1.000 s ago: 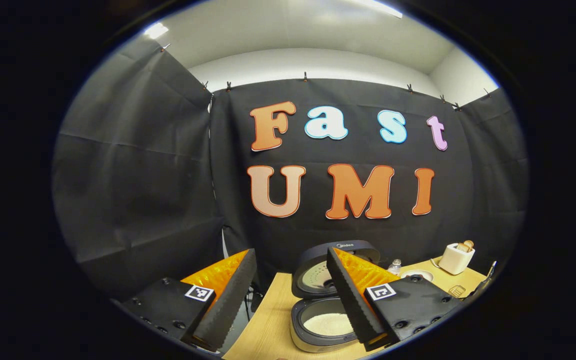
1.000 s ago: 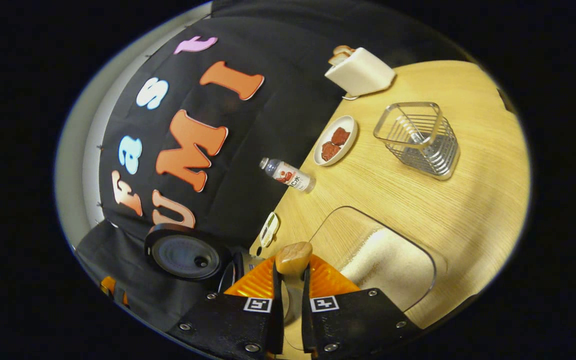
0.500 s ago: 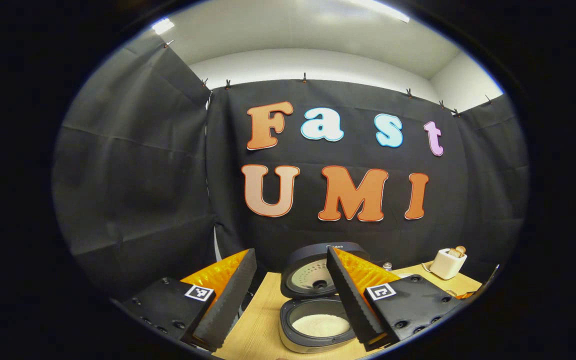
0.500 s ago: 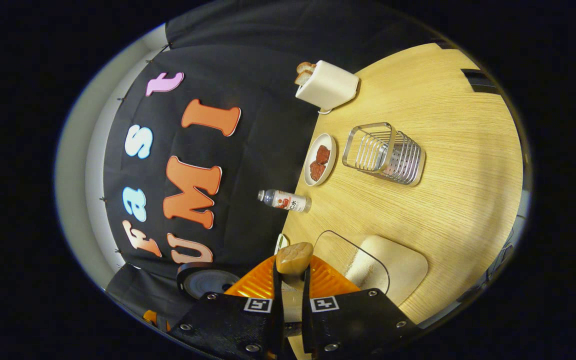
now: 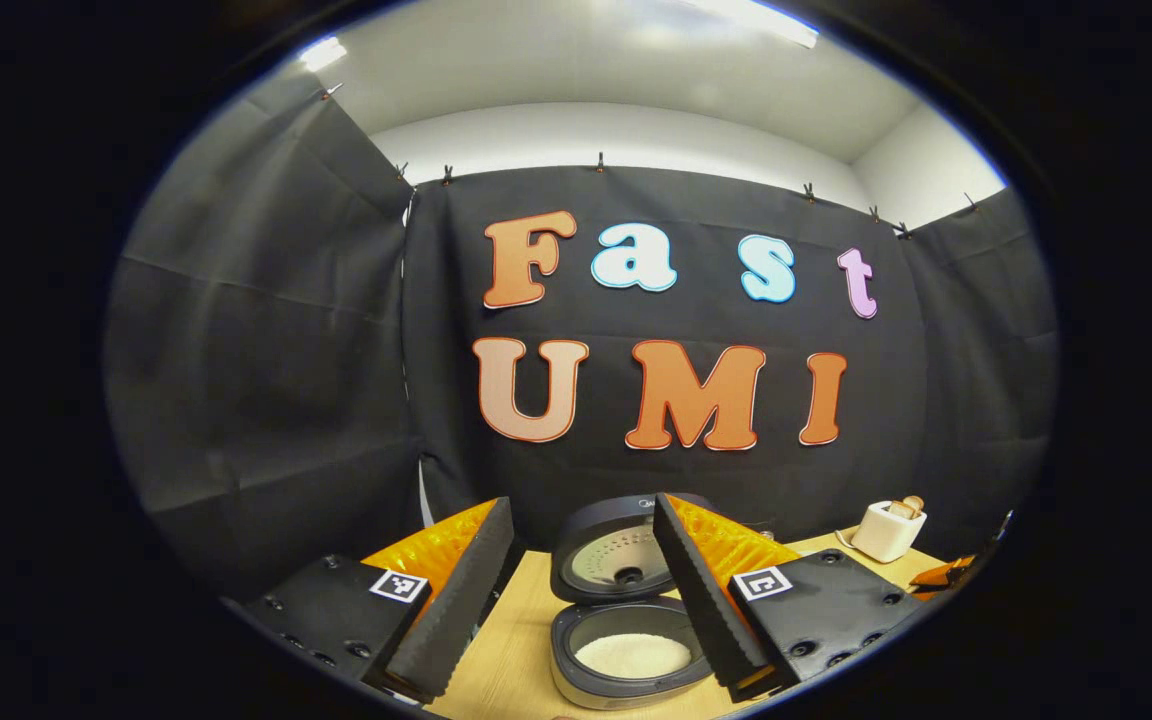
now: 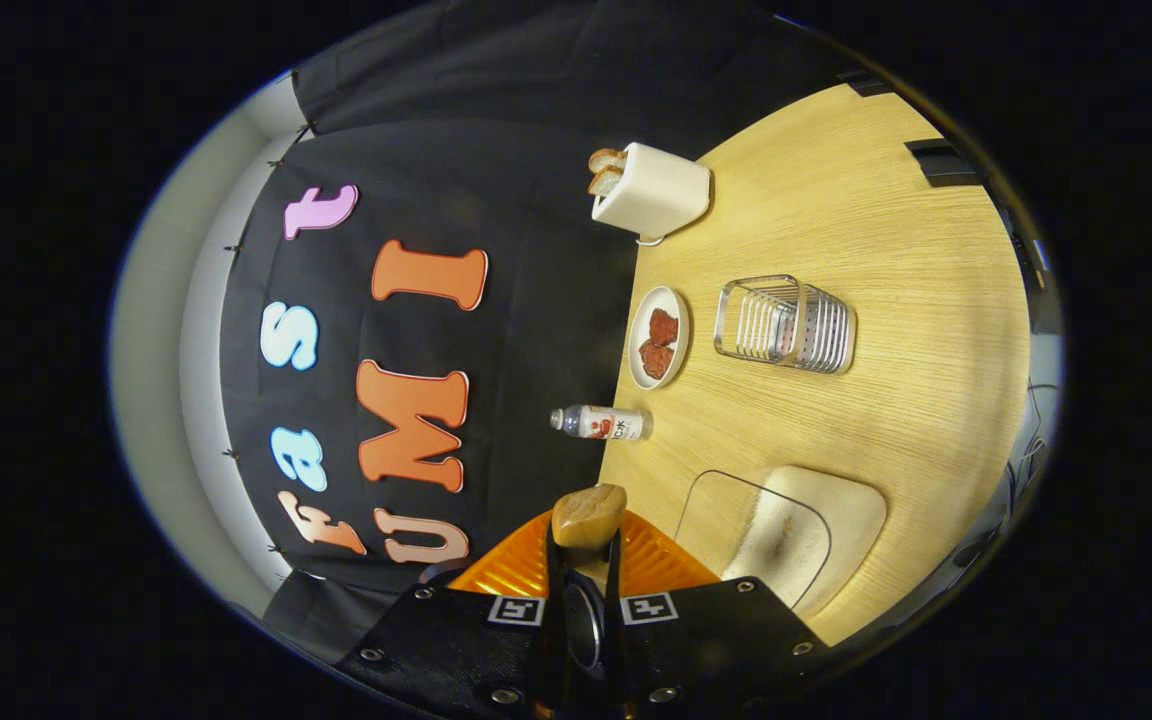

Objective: Close the left gripper, press the button to open the rice cooker; take a wooden spoon from the chopstick holder with the right hand, scoop a spoonful of rice and pour it into the rice cooker, then put the wooden spoon back into the chopstick holder.

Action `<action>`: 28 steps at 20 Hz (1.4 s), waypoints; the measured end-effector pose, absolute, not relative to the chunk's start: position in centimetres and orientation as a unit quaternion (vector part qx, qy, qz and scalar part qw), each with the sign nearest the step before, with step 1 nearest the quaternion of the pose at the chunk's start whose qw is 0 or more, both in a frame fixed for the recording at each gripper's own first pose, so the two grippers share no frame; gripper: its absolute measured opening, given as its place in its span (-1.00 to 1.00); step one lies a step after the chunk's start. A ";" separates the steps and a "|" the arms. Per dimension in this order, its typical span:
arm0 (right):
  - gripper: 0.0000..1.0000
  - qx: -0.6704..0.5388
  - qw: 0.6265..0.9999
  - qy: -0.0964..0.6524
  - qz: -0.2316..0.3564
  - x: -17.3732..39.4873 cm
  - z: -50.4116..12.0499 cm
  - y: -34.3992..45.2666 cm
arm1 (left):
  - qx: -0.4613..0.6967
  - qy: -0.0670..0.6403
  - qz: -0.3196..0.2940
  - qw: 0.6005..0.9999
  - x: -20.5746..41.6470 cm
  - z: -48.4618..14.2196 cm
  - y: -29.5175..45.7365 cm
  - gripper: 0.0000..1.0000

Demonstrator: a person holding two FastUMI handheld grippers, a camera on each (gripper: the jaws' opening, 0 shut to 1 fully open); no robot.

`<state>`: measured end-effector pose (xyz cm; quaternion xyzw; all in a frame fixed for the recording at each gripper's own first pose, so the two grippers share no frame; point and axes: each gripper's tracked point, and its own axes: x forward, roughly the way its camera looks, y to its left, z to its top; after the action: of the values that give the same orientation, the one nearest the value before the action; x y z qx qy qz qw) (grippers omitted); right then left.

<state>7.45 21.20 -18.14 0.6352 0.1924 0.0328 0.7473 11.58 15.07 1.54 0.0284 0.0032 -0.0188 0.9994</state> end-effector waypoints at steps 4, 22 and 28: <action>-0.73 0.645 0.742 0.172 0.055 8.1 -13.6 22.0 | 0.028 0.003 -0.019 0.999 11.6 1.7 15.3 0.87; -0.74 0.598 0.766 0.165 0.170 13.6 -1.3 35.1 | 0.030 0.012 0.015 0.999 10.4 1.6 19.7 0.86; -0.74 0.561 0.785 0.163 0.208 13.8 0.6 40.3 | 0.033 0.011 0.030 0.999 9.9 2.0 21.6 0.86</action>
<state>13.76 40.32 0.64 0.5607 0.1630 0.2083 0.7846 9.91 21.60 2.00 0.0330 0.0110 0.0297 0.9990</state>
